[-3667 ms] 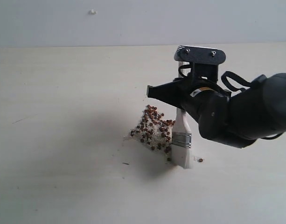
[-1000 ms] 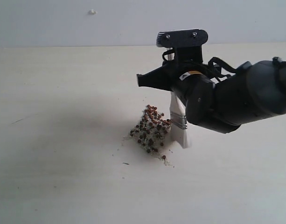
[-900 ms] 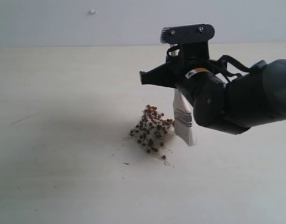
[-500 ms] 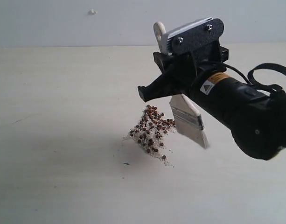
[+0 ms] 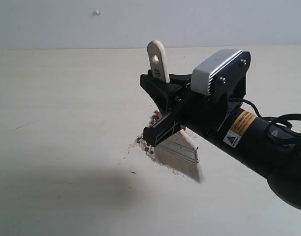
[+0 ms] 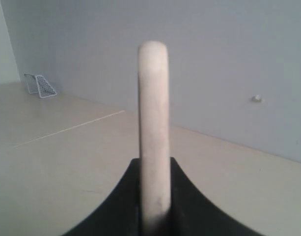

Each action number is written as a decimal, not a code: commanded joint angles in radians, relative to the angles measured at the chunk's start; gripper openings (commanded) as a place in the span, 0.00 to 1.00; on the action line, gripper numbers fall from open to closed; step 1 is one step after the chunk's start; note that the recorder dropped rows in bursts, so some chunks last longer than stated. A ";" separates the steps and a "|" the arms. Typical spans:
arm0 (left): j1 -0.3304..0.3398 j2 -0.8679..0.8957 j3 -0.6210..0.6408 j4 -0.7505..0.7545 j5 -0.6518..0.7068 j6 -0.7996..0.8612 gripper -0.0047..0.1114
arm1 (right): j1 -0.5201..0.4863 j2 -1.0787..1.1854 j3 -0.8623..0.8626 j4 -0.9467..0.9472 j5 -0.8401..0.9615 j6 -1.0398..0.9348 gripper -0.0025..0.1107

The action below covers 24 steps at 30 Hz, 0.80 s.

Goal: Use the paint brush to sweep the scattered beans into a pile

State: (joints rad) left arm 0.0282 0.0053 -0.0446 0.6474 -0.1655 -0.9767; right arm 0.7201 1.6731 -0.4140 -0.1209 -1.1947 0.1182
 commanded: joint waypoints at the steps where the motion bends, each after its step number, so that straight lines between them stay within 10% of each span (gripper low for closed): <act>1: 0.001 -0.005 0.006 0.004 0.003 0.004 0.04 | 0.000 0.045 0.005 -0.019 -0.026 0.023 0.02; 24: 0.001 -0.005 0.006 0.004 0.003 0.004 0.04 | 0.000 0.285 -0.280 -0.063 -0.026 0.128 0.02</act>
State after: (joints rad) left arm 0.0282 0.0053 -0.0446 0.6474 -0.1655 -0.9767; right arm 0.7201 1.9270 -0.6475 -0.1723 -1.2008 0.2078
